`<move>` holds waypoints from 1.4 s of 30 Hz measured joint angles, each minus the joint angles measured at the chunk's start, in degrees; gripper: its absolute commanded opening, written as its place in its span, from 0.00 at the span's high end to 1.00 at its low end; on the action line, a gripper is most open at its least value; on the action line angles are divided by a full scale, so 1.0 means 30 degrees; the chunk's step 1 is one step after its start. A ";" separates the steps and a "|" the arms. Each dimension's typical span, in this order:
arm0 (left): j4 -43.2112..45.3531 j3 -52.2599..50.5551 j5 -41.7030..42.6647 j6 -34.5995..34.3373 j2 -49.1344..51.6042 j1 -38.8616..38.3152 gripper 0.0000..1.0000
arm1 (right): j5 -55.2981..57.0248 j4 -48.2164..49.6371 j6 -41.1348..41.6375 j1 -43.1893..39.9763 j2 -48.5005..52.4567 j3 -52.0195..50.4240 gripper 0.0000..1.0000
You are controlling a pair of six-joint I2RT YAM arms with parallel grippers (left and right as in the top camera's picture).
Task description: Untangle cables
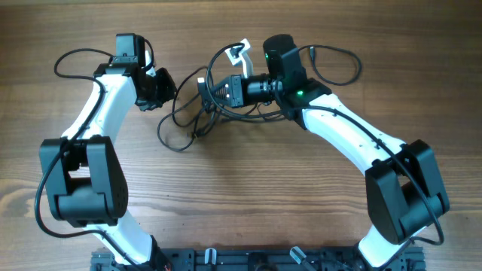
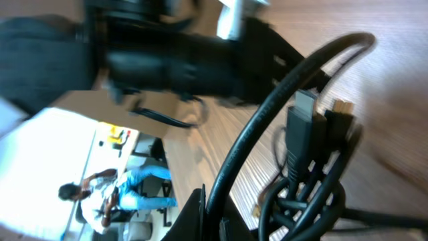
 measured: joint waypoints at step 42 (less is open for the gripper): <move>-0.0408 0.0000 1.6553 1.2218 0.0000 -0.0648 0.96 | -0.2455 -0.0590 -0.1464 -0.0539 0.0000 0.0000 0.96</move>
